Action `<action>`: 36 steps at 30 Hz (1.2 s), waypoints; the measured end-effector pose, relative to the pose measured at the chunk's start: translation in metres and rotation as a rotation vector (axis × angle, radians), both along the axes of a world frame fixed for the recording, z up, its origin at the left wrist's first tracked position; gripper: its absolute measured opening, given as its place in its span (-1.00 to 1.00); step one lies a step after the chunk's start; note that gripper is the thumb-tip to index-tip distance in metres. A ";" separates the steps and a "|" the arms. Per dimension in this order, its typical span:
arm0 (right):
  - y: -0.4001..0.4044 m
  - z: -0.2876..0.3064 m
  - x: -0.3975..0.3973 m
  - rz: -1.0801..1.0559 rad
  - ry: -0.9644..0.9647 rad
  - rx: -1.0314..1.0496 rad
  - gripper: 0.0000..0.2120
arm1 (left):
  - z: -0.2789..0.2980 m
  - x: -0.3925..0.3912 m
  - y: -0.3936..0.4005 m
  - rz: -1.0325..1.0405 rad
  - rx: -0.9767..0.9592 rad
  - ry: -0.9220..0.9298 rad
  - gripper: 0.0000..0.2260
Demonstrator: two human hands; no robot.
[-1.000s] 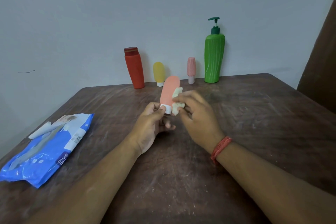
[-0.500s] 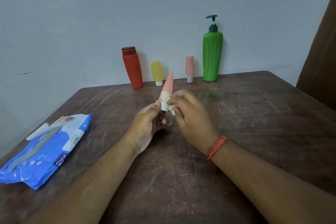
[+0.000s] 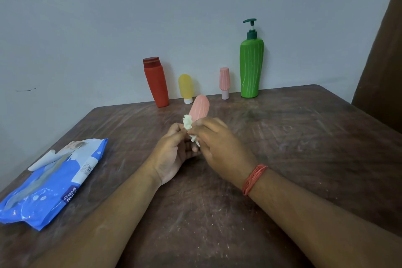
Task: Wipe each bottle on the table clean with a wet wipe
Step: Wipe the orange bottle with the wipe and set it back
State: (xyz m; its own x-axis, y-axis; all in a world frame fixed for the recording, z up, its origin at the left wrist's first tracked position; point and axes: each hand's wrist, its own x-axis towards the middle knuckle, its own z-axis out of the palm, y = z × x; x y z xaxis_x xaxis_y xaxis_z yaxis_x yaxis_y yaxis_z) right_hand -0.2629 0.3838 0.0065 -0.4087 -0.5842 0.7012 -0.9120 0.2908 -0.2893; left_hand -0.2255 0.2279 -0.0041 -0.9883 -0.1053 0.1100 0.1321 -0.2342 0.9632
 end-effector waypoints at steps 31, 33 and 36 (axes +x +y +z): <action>0.014 0.005 -0.027 -0.146 0.299 0.142 -0.66 | -0.002 -0.001 0.001 -0.073 -0.157 -0.055 -0.74; 0.018 0.007 -0.027 -0.134 0.283 0.118 -0.72 | -0.001 0.000 0.000 -0.105 -0.157 -0.047 -0.75; 0.032 0.012 -0.045 -0.246 0.240 0.005 -0.79 | -0.001 0.002 0.002 -0.164 -0.202 -0.015 -0.77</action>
